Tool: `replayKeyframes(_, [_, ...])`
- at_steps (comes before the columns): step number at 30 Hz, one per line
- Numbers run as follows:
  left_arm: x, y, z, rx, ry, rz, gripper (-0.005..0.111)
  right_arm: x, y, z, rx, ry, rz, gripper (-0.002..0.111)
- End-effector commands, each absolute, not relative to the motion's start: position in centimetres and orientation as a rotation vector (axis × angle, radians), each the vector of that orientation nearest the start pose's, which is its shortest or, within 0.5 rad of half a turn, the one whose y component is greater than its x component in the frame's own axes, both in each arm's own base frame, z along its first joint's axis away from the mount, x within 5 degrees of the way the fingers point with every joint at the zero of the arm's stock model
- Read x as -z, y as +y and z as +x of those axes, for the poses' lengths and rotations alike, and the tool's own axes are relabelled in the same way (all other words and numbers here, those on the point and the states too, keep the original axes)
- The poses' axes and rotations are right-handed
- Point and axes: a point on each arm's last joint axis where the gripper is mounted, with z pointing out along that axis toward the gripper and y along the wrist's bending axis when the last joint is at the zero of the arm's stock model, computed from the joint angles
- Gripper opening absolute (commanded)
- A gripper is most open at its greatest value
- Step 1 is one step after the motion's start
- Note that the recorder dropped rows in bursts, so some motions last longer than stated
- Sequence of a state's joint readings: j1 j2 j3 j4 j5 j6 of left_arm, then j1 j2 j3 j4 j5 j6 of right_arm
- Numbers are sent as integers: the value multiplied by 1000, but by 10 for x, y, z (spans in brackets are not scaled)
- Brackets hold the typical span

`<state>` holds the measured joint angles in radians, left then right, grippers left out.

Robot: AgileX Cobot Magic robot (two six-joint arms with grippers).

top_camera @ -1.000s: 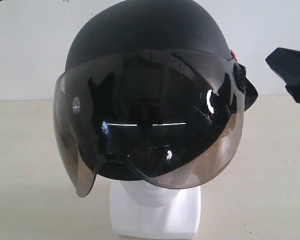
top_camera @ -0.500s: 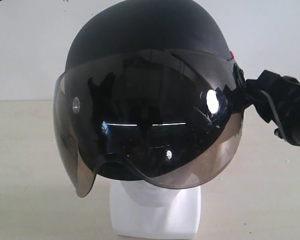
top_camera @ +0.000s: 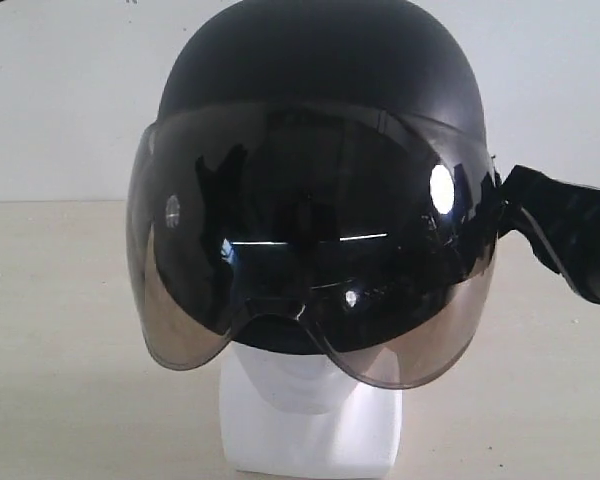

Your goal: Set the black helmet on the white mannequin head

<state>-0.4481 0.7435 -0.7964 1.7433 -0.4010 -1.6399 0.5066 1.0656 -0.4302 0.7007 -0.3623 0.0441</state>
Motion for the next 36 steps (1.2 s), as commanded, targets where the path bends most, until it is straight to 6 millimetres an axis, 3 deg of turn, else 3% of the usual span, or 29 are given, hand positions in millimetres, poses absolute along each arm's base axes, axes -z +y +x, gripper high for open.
replayKeyframes(1, [-403, -96, 118, 566, 1361, 721, 4, -247, 76, 194, -588, 1872, 368, 0])
replayKeyframes(8, [-403, -96, 119, 564, 1361, 719, 4, -251, 76, 194, -591, 1845, 355, 0])
replayKeyframes(12, [-404, -94, 120, 547, 1362, 706, 4, -271, 79, 199, -588, 1769, 302, 4])
replayKeyframes(14, [-405, -90, 125, 483, 1364, 652, 4, -286, 82, 198, -607, 1741, 242, 21])
replayKeyframes(16, [-406, -81, 133, 397, 1383, 551, 4, -310, 85, 196, -627, 1707, 163, 54])
replayKeyframes(17, [-403, -80, 137, 367, 1398, 522, 4, -315, 87, 196, -638, 1706, 158, 55])
replayKeyframes(19, [-388, -76, 152, 248, 1457, 494, 4, -328, 90, 197, -660, 1712, 122, 34])
replayKeyframes(20, [-377, -76, 162, 222, 1507, 489, 4, -335, 93, 196, -640, 1726, 52, -1])
replayKeyframes(22, [-367, -77, 174, 263, 1572, 489, 4, -345, 94, 192, -606, 1722, -40, 0])
replayKeyframes(26, [-368, -70, 185, 310, 1607, 483, 4, -362, 79, 176, -606, 1671, -38, 0])
replayKeyframes(32, [-414, -79, 189, 488, 1488, 683, 4, -404, 86, 149, -624, 1705, -321, 0])
replayKeyframes(36, [-443, -92, 214, 611, 1418, 843, 4, -437, 91, 141, -621, 1686, -475, 0])
